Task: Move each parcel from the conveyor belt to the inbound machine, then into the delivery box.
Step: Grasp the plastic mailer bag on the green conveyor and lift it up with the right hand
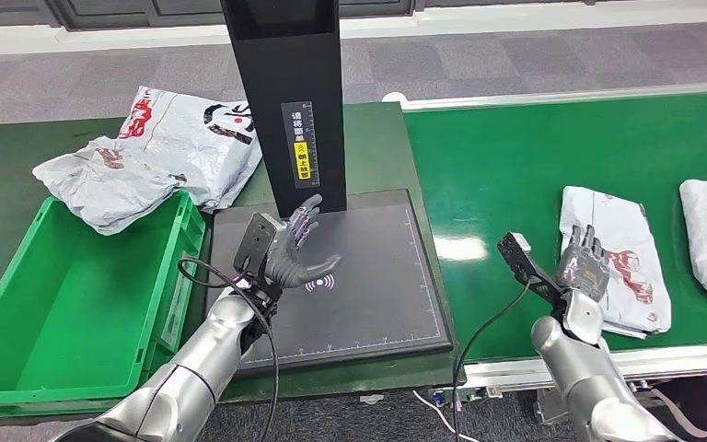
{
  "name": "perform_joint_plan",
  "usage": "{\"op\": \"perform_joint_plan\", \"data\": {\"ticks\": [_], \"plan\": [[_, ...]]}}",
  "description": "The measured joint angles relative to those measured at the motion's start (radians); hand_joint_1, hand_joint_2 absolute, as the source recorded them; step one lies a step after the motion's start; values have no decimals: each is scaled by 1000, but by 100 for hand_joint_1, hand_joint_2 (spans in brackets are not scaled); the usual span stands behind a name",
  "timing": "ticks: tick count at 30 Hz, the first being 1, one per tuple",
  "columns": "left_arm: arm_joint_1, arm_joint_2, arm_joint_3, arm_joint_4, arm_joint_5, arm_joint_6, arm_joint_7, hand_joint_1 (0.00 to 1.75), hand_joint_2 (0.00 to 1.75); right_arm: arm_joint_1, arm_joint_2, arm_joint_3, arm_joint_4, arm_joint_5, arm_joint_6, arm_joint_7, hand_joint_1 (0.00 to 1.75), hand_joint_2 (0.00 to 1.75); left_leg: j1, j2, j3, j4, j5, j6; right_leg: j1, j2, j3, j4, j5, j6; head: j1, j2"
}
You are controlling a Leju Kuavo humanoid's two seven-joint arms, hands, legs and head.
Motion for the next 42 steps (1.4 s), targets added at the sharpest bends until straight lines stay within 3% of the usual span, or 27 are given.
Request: {"op": "perform_joint_plan", "data": {"ticks": [6,14,18,23,33,38,42], "plan": [[2,1,-2,-10,6,2,3,0,175,2,-47,-21,67,135,158,220,0,175,-1,0,0,0,0,0,-1,0,0,0,0,0,0,0],[12,9,-2,-25,10,21,8,0,175,-2,-84,-21,114,276,358,386,0,175,-1,0,0,0,0,1,-1,0,0,0,0,0,0,0],[27,17,-2,-40,18,36,13,0,175,-6,-95,-23,132,340,533,425,175,175,0,0,1,0,0,1,0,0,1,0,0,0,0,0],[46,28,-2,-49,21,47,15,0,175,-12,-96,-44,155,365,647,410,175,175,0,-2,2,0,-1,3,0,-4,5,-1,-2,2,0,0],[104,57,-2,-99,7,65,9,0,175,-18,-92,-78,164,376,638,341,175,175,-1,-3,2,0,-1,3,0,-5,5,-2,-2,3,0,0],[119,66,-2,-121,4,71,9,0,175,-18,-87,-95,165,369,543,298,175,175,0,-2,2,0,-1,3,0,-5,5,-1,-2,3,0,0],[134,74,-2,-146,-4,87,11,0,175,-15,-68,-110,157,349,360,210,175,175,-1,-2,2,0,-1,3,0,-4,5,-1,-2,2,0,0]]}}
